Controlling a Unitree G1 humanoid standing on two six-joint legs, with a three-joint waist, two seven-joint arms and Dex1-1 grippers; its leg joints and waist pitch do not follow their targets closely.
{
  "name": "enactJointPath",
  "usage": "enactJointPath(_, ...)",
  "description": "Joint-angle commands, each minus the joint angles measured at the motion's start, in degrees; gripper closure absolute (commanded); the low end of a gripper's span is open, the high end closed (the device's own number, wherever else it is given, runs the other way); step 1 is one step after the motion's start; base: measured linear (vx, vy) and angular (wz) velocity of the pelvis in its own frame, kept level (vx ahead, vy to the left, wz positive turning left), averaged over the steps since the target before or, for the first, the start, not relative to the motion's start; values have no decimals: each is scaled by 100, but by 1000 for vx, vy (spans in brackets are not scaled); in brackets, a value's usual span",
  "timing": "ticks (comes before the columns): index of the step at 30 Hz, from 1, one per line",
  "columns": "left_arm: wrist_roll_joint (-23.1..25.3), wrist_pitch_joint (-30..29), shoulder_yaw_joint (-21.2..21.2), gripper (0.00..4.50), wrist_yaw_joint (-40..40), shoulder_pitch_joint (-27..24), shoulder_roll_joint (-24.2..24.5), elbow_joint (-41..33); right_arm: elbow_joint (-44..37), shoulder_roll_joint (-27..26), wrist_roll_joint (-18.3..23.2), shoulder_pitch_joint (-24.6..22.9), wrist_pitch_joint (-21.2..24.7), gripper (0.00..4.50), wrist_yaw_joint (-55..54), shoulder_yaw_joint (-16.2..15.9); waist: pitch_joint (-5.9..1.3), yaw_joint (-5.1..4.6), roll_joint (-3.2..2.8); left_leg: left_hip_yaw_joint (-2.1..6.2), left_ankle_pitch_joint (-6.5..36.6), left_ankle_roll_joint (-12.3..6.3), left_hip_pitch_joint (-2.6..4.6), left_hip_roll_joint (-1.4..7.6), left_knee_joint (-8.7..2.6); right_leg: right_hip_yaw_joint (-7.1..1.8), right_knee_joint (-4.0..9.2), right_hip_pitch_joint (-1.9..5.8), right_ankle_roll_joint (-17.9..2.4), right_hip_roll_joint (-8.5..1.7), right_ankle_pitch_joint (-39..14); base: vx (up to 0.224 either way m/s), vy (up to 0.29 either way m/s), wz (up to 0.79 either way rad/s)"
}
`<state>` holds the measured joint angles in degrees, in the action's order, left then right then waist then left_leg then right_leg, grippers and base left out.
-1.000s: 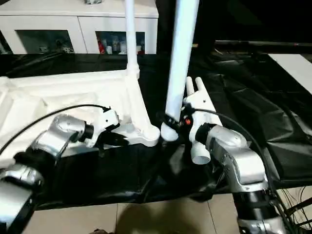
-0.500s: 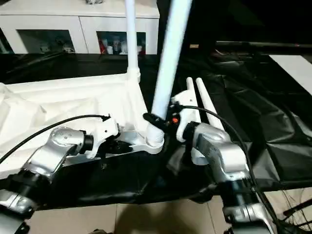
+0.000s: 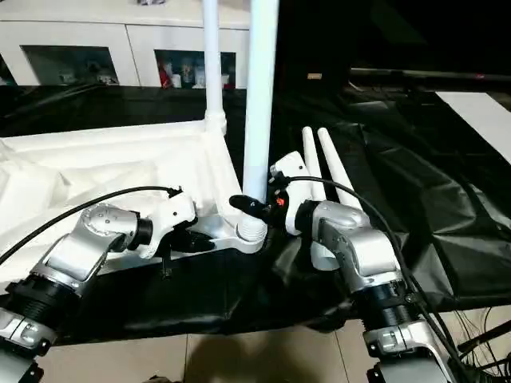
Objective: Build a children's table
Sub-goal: Insert table leg to table base
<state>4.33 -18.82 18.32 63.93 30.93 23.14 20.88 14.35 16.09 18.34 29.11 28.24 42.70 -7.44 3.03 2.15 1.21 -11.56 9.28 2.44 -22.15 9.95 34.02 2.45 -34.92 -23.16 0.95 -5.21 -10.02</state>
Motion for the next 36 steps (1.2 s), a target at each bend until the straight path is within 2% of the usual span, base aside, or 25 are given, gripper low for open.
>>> enactJointPath(1,146,-187,193,450,80,-139,119,133,158,25,-93,29,-81,264,-41,-13,-361,45,-31,177,1831,75,130,303,-464,-220,443,168,-1218,-312,-1629,0,0,0)
enactJointPath(6,104,-109,179,450,51,-136,104,80,350,-82,-3,12,-94,264,-82,82,-357,39,-23,177,1869,73,133,305,-472,-213,437,181,-1268,-305,-1585,0,0,0)
enactJointPath(13,-6,-202,74,450,-78,-112,58,25,611,-173,-3,-176,-324,264,-106,251,-354,43,-50,186,2044,129,147,307,-479,-215,456,172,-1258,-313,-1717,0,0,0)
enactJointPath(15,-43,-203,14,450,-122,-105,47,27,613,-205,57,-299,-379,264,-168,352,-359,54,-129,197,2069,160,156,309,-485,-216,446,167,-1278,-309,-1604,0,0,0)
enactJointPath(16,-54,-203,0,450,-125,-99,46,34,613,-215,63,-336,-399,264,-187,373,-362,51,-123,196,2111,172,156,308,-488,-212,445,171,-1294,-300,-1532,0,0,0)
enactJointPath(17,-62,-192,-16,450,-136,-93,42,45,620,-228,62,-375,-432,264,-214,391,-365,56,-175,203,2126,189,154,302,-490,-210,436,179,-1307,-299,-1482,0,0,0)
enactJointPath(18,-86,-192,-46,450,-152,-95,30,49,614,-243,67,-424,-455,264,-236,408,-362,45,-150,199,2173,185,149,298,-491,-206,443,181,-1328,-292,-1447,0,0,0)
enactJointPath(19,-117,-222,-72,450,-165,-95,21,43,610,-263,66,-476,-482,264,-258,428,-361,57,-209,207,2205,191,150,291,-491,-205,436,186,-1349,-302,-1476,0,0,0)
enactJointPath(20,-156,-235,-101,450,-172,-95,14,29,582,-293,69,-563,-521,264,-296,456,-357,46,-207,199,2253,194,154,293,-495,-203,457,178,-1346,-296,-1508,0,0,0)
enactJointPath(21,-186,-261,-126,450,-179,-89,3,26,550,-324,88,-630,-551,264,-335,494,-350,51,-282,208,2378,225,164,285,-494,-203,470,174,-1335,-296,-1585,0,0,0)
enactJointPath(23,-215,-286,-132,450,-181,-79,2,23,516,-366,106,-725,-616,264,-387,550,-359,44,-235,211,2382,196,151,282,-496,-199,473,195,-1324,-294,-1632,0,0,0)
enactJointPath(24,-213,-282,-128,450,-182,-67,2,38,511,-369,103,-741,-632,264,-396,552,-358,38,-274,206,2349,177,147,277,-493,-200,480,194,-1334,-289,-1598,0,0,0)
enactJointPath(25,-213,-268,-123,450,-189,-43,1,75,442,-370,94,-814,-660,264,-403,531,-361,57,-354,218,2350,188,157,276,-490,-199,466,189,-1348,-296,-1592,0,0,0)
enactJointPath(26,-212,-243,-117,450,-196,-1,-4,143,361,-376,82,-898,-693,264,-414,506,-357,56,-345,215,2361,178,153,279,-493,-196,475,190,-1348,-288,-1586,0,0,0)
enactJointPath(27,-195,-219,-106,450,-203,15,2,173,301,-375,54,-960,-729,264,-430,480,-357,59,-368,212,2372,167,147,273,-495,-193,484,195,-1331,-285,-1587,0,0,0)
enactJointPath(28,-183,-202,-98,450,-208,23,7,189,267,-374,34,-995,-752,264,-441,464,-359,61,-352,214,2378,140,144,270,-497,-191,492,201,-1308,-287,-1655,0,0,0)
enactJointPath(29,-179,-179,-93,450,-212,71,-2,257,233,-363,-17,-1038,-820,264,-461,424,-360,65,-408,222,2398,146,147,268,-497,-190,485,200,-1301,-291,-1697,0,0,0)
enactJointPath(33,-162,-112,-72,450,-232,167,-26,401,102,-286,-290,-1149,-1043,264,-504,229,-347,47,-403,225,2547,145,157,262,-493,-188,551,162,-1143,-302,-2267,0,0,0)
enactJointPath(35,-164,-86,-56,450,-267,220,-49,477,-13,-267,-411,-1199,-1113,264,-506,143,-346,47,-375,224,2487,129,146,269,-501,-192,550,159,-1112,-294,-2274,0,0,0)
enactJointPath(36,-164,-82,-53,450,-282,237,-60,503,-55,-275,-407,-1201,-1091,264,-511,141,-352,56,-384,227,2430,104,146,275,-500,-200,537,163,-1129,-306,-2226,0,0,0)
